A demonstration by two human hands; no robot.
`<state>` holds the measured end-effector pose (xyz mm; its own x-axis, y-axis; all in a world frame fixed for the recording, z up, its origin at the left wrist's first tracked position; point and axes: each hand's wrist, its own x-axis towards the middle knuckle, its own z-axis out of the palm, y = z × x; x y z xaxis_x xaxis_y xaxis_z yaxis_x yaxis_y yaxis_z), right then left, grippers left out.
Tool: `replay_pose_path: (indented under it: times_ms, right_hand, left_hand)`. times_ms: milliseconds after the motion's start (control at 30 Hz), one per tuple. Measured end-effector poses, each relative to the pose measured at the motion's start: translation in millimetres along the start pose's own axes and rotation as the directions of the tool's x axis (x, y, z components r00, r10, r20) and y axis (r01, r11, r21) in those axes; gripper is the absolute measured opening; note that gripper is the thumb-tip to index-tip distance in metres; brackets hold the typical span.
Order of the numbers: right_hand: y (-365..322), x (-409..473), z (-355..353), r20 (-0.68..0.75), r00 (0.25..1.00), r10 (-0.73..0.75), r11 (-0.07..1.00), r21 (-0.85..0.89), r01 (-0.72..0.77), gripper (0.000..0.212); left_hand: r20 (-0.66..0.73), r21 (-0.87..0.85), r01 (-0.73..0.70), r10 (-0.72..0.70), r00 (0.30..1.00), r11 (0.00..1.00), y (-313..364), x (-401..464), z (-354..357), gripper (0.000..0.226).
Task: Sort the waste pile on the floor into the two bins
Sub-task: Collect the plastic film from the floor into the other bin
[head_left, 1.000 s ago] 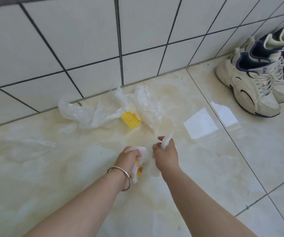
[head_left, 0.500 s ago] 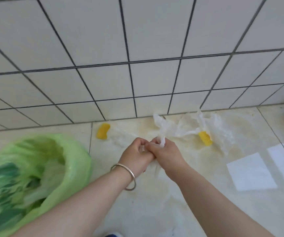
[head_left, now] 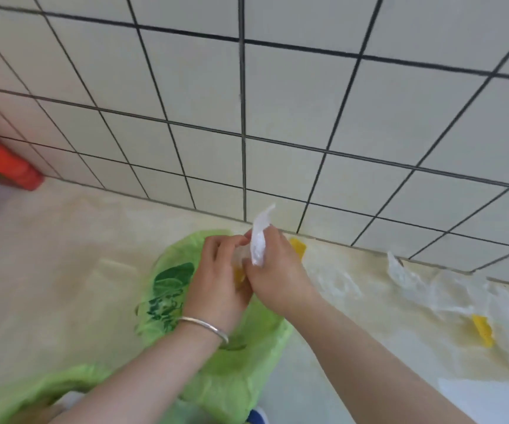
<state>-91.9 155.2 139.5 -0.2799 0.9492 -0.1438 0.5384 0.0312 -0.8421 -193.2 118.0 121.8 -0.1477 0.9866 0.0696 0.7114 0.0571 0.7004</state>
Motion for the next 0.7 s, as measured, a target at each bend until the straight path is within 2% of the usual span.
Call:
replay_pose_path:
  times_ms: [100, 167, 233, 300, 333, 400, 467, 567, 700]
  right_hand:
    - [6.2, 16.9, 42.1, 0.105, 0.994, 0.032, 0.997, -0.069, -0.024, 0.024]
    - [16.9, 26.4, 65.3, 0.168, 0.982, 0.090, 0.986, -0.156, -0.063, 0.031]
    - [31.4, 33.7, 83.9, 0.242, 0.950, 0.197, 0.954, -0.271, -0.129, 0.031]
    - [45.3, 39.3, 94.6, 0.290, 0.899, 0.327, 0.903, -0.375, -0.207, 0.031]
    - [51.4, 41.0, 97.6, 0.321, 0.873, 0.367, 0.872, -0.447, -0.202, 0.032]
    - [59.6, 43.1, 100.6, 0.413, 0.819, 0.399, 0.796, -0.600, -0.085, 0.032]
    - [62.2, 42.9, 99.8, 0.479, 0.772, 0.418, 0.723, -0.690, 0.037, 0.032]
    - [55.6, 43.0, 89.9, 0.507, 0.749, 0.425, 0.697, -0.712, 0.086, 0.030]
    - [29.7, 34.0, 50.6, 0.412, 0.873, 0.261, 0.806, -0.590, 0.038, 0.031]
  left_hand:
    - [0.130, 0.157, 0.112, -0.133, 0.983, 0.981, -35.6, 10.2, 0.8, 0.045]
    - [0.268, 0.311, 0.085, -0.173, 0.948, 0.947, -55.2, 15.3, 9.4, 0.045]
    - [0.377, 0.416, 0.050, -0.223, 0.899, 0.908, -73.6, 19.8, 21.2, 0.046]
    - [0.451, 0.461, 0.097, -0.326, 0.831, 0.882, -90.6, 23.7, 33.4, 0.052]
    - [0.490, 0.490, 0.110, -0.377, 0.786, 0.865, -95.4, 24.7, 37.7, 0.054]
    - [0.563, 0.547, 0.096, -0.451, 0.693, 0.831, -100.0, 22.8, 45.6, 0.051]
    - [0.612, 0.590, 0.035, -0.476, 0.631, 0.806, -96.6, 19.5, 49.2, 0.049]
    - [0.611, 0.599, 0.030, -0.481, 0.629, 0.800, -90.8, 21.2, 44.2, 0.063]
    - [0.520, 0.531, 0.159, -0.468, 0.714, 0.832, -57.8, 26.4, 18.6, 0.110]
